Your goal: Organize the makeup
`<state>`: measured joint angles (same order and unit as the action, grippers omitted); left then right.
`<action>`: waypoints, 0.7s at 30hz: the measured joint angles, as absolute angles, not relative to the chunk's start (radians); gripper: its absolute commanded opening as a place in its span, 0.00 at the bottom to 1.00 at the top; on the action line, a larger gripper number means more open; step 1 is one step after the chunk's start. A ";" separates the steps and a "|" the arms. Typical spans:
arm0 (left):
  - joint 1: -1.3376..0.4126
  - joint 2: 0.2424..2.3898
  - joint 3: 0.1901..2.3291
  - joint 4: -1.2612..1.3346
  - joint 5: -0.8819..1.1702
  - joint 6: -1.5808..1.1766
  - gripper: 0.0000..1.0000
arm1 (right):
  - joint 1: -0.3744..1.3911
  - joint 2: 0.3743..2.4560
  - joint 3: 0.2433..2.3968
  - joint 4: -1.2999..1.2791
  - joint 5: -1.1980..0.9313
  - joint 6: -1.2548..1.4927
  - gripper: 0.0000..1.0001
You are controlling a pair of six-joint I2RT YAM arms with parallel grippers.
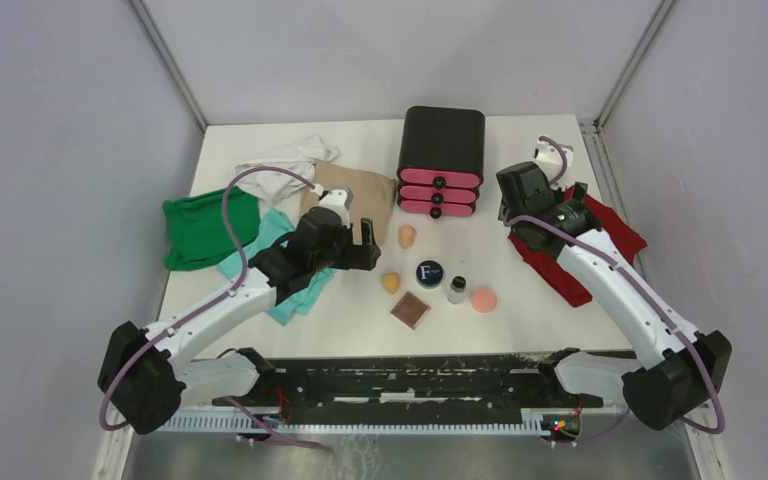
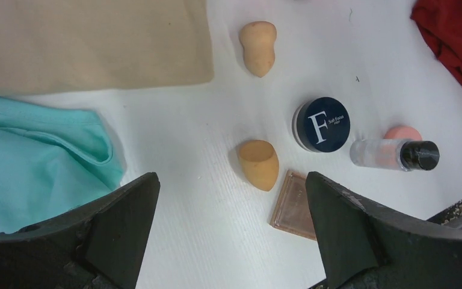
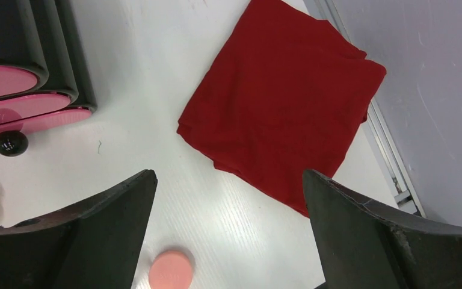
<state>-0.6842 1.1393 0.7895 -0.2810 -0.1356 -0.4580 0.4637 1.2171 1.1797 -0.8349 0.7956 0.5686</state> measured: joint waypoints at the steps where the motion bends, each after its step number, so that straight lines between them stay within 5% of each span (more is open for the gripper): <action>1: -0.685 1.143 0.789 -0.278 -0.127 -0.456 0.99 | 0.464 1.217 1.179 -0.831 0.790 0.568 0.99; 21: -0.692 1.232 0.805 -0.252 0.027 -0.454 0.99 | 0.464 1.098 1.001 -0.616 0.431 0.466 1.00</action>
<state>-0.6918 1.2324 0.8051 -0.2520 0.0265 -0.4538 0.4637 1.0981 1.0008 -0.6163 0.4309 0.4656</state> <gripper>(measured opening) 0.991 0.996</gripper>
